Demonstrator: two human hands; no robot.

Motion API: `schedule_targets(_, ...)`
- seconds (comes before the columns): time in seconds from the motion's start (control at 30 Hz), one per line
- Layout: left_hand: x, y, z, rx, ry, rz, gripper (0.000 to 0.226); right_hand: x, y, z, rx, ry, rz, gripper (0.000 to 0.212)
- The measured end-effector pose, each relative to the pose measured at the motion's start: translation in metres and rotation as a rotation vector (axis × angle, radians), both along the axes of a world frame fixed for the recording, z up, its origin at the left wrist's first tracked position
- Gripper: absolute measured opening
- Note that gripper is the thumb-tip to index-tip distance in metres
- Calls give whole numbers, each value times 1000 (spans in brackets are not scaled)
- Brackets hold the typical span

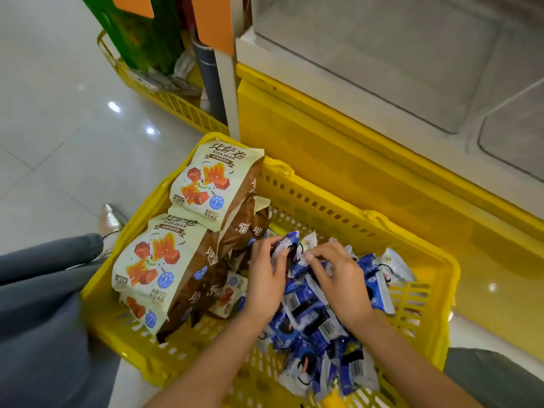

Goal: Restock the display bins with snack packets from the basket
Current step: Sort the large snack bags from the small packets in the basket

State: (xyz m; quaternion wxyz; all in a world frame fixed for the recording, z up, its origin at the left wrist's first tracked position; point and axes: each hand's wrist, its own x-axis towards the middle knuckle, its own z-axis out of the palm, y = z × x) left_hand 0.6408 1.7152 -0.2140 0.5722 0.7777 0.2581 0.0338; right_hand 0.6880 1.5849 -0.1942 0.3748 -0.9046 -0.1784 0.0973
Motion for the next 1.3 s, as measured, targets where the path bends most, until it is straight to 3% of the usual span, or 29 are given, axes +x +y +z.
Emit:
schedule_targets(0.17, -30, -4, 28, -13, -87, -121, 17, -17, -9, 31, -7, -43, -11, 18)
schedule_targets(0.27, -45, -9, 25, 64, -21, -250, 14, -28, -24, 42, -165, -66, 110, 19)
schedule_targets(0.37, -60, -19, 16, 85, 160, -517, 5, -40, -42, 43, -449, 26, 232, 20)
schedule_targets(0.47, -72, -32, 10, 104, 431, -884, 23, -58, -55, 33, -624, 134, 309, 26)
schedule_targets(0.53, -76, -39, 15, 11, 550, -970, 16, -69, -63, 27, -702, 136, 381, 28)
schedule_targets(0.6, -76, -41, 22, 3, 565, -920, 21, -74, -68, 23, -760, 94, 467, 28)
schedule_targets(0.7, -78, -33, 41, 250, 479, -904, 28, -74, -66, 23, -805, 83, 589, 37)
schedule_targets(0.8, -82, -10, 71, 464, 261, -811, 33, -66, -58, 29, -760, 56, 544, 40)
schedule_targets(0.9, -81, 26, 103, 634, -38, -581, 35, -49, -39, 31, -584, -17, 425, 36)
schedule_targets(1.03, -80, 82, 126, 692, -232, -146, 28, -33, 4, 18, -427, 104, 390, 37)
schedule_targets(1.13, -86, 126, 117, 646, -124, 80, 24, -28, 33, -4, -389, 262, 382, 43)
schedule_targets(1.3, -107, 167, 82, 570, 297, 212, 25, -16, 58, -48, -480, 378, 332, 52)
